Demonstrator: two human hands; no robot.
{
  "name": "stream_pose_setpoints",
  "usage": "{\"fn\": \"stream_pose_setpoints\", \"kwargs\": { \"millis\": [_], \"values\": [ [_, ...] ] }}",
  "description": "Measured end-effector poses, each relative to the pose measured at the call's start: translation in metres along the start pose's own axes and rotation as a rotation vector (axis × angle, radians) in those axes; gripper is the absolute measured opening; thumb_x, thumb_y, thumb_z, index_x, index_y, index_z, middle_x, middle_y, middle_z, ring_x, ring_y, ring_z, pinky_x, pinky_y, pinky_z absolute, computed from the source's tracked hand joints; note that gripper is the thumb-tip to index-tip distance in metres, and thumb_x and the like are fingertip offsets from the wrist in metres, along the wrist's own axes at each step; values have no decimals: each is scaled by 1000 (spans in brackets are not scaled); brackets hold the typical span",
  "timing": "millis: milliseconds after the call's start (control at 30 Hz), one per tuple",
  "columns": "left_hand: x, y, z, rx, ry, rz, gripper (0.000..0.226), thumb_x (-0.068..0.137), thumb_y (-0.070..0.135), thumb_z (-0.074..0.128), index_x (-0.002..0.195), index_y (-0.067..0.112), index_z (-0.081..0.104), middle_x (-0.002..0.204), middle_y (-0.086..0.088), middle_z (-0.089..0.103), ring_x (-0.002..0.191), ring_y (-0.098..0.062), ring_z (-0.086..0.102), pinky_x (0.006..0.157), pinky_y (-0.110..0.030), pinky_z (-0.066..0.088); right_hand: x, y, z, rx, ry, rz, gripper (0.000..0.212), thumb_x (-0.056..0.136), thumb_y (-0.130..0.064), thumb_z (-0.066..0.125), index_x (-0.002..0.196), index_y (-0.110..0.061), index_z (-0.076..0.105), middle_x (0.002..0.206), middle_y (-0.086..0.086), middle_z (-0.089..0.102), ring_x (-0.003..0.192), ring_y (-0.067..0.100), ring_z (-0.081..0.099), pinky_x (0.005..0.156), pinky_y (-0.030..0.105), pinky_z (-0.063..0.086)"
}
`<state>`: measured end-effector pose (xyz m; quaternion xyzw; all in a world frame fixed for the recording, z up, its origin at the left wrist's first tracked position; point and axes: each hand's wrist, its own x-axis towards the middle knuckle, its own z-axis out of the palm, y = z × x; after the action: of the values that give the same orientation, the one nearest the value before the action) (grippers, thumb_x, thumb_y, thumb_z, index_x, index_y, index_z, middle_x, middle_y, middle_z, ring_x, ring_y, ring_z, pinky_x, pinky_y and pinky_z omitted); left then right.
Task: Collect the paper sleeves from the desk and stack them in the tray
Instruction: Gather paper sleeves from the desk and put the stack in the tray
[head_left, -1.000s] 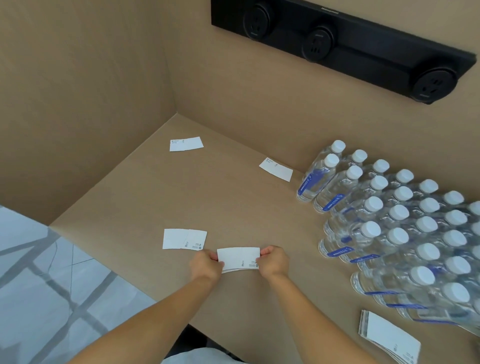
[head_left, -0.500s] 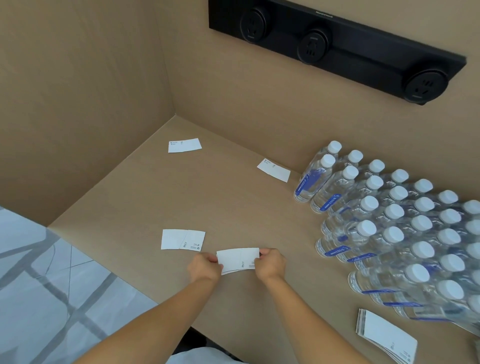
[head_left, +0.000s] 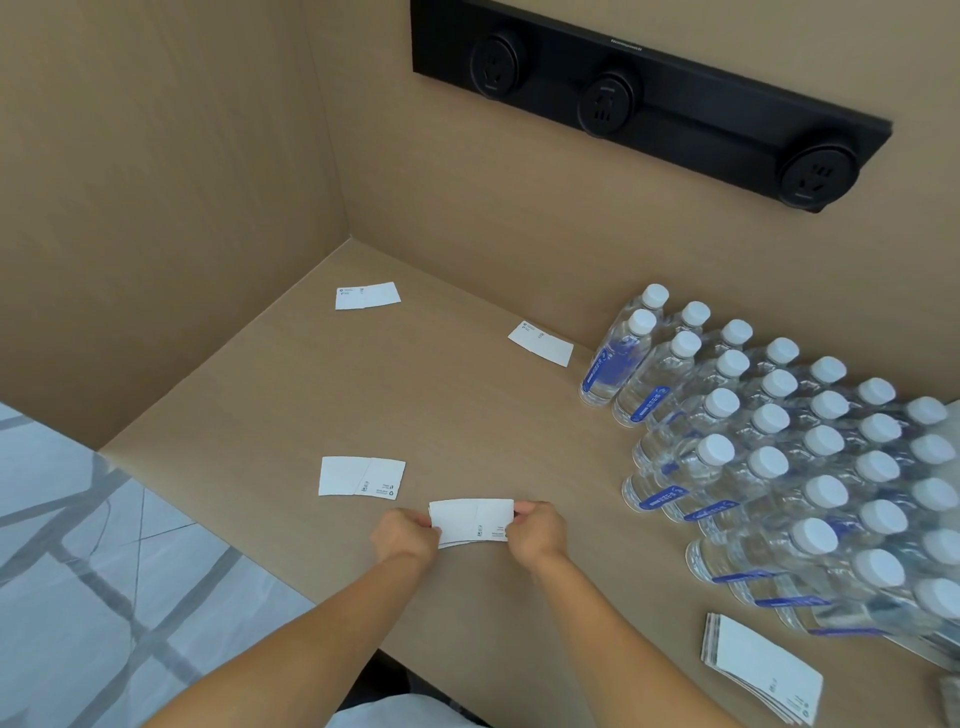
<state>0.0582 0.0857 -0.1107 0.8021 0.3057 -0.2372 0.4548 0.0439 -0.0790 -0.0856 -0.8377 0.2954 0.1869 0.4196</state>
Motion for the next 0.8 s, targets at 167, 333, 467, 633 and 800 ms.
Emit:
{"fn": "stream_pose_setpoints", "kwargs": {
  "millis": [167, 333, 467, 633, 800],
  "values": [
    [-9, 2, 1, 354, -75, 276, 39, 74, 7, 68, 109, 15, 55, 98, -7, 68, 101, -26, 61, 69, -25, 43, -3, 1, 1, -257, -52, -160, 50, 82, 3, 47, 127, -14, 58, 110, 13, 60, 105, 25, 54, 90, 28, 46],
    [-5, 3, 0, 547, -114, 476, 35, 81, 11, 59, 115, 18, 61, 98, -9, 61, 99, -27, 61, 78, -28, 49, -1, 0, -2, -517, -73, -295, 27, 83, 0, 43, 100, -15, 59, 114, 9, 51, 94, 23, 55, 83, 24, 45],
    [3, 5, -4, 640, -172, 494, 33, 82, 16, 62, 115, 16, 62, 102, -5, 51, 102, -27, 60, 84, -29, 49, 4, -5, -10, -651, -149, -324, 20, 84, -3, 47, 100, -10, 57, 111, 7, 48, 92, 26, 56, 77, 29, 46],
    [12, 11, -8, 797, -197, 538, 46, 80, 23, 70, 124, 15, 59, 117, -7, 51, 109, -24, 57, 92, -32, 51, 10, -8, -16, -783, -231, -364, 33, 81, -8, 64, 112, -7, 54, 124, 9, 49, 110, 29, 57, 88, 33, 50],
    [11, 13, -15, 911, -221, 567, 47, 80, 18, 69, 125, 13, 58, 120, -9, 52, 111, -26, 57, 95, -36, 51, 11, -10, -15, -832, -217, -371, 47, 80, -16, 70, 123, -9, 53, 129, 9, 49, 116, 29, 56, 94, 34, 50]
  ]
}}
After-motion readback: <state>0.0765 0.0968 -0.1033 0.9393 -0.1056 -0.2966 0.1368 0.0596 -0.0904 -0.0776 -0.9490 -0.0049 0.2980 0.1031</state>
